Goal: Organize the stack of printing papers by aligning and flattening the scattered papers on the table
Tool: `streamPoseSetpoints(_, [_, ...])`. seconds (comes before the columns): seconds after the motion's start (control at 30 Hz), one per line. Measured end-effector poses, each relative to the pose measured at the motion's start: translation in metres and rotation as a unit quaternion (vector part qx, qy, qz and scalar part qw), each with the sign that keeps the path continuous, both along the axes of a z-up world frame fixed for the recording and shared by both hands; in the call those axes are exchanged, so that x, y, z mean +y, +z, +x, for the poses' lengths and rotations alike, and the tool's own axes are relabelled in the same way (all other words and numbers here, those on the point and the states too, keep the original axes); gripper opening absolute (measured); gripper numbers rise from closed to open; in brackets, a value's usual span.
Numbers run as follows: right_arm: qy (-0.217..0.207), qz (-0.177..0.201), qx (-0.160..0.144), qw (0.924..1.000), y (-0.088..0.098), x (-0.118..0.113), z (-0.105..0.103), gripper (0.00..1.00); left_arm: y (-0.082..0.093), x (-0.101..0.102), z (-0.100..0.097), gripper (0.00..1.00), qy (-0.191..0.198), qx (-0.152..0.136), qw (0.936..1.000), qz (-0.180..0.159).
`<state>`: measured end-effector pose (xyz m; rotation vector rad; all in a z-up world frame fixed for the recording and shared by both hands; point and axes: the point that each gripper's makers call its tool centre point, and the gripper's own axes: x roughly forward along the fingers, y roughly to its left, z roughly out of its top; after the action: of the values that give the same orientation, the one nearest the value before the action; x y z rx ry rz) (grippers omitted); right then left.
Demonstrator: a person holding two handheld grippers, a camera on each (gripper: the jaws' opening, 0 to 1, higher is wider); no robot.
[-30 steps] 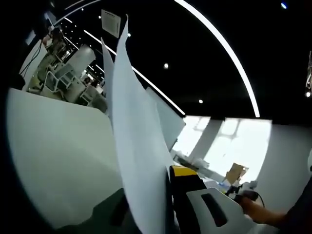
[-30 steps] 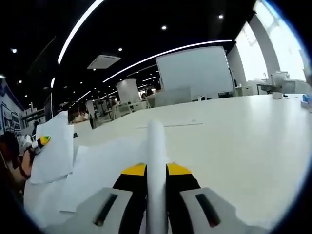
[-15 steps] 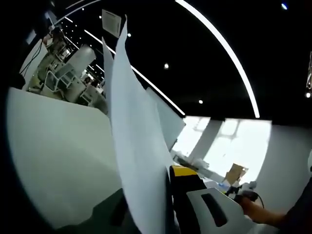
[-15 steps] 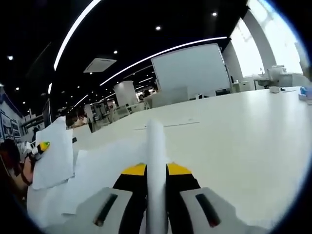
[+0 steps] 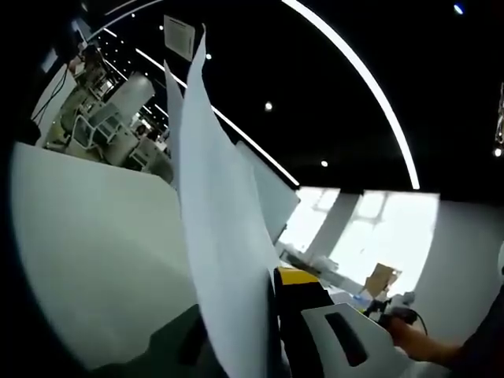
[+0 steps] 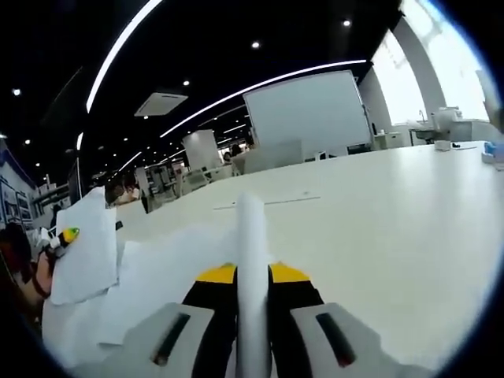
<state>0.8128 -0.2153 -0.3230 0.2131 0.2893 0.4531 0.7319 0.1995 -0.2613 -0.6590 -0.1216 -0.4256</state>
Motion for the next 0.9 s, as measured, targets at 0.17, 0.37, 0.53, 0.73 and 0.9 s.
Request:
streamPoseSetpoints(0.17, [-0.001, 0.0, 0.0, 1.0, 0.0002, 0.0002, -0.0005, 0.08, 0.0, -0.0001, -0.0002, 0.09, 0.0, 0.0, 1.0, 0.001])
streamPoseSetpoints(0.37, [0.002, -0.006, -0.003, 1.0, 0.0002, 0.0001, -0.0002, 0.05, 0.0004, -0.0002, -0.0004, 0.09, 0.0, 0.0, 1.0, 0.001])
streamPoseSetpoints(0.53, [0.002, -0.003, -0.003, 1.0, 0.0005, -0.0008, -0.0001, 0.03, 0.0004, -0.0001, -0.0007, 0.09, 0.0, 0.0, 1.0, 0.001])
streamPoseSetpoints(0.73, [0.004, 0.007, 0.0, 1.0, 0.0022, -0.0012, -0.0013, 0.0, 0.0006, -0.0002, -0.0009, 0.09, -0.001, 0.0, 1.0, 0.0])
streamPoseSetpoints(0.9, [0.002, 0.025, 0.004, 0.9997, 0.004, -0.002, -0.0019, 0.0, 0.0006, -0.0004, -0.0008, 0.09, -0.001, 0.0, 1.0, -0.001])
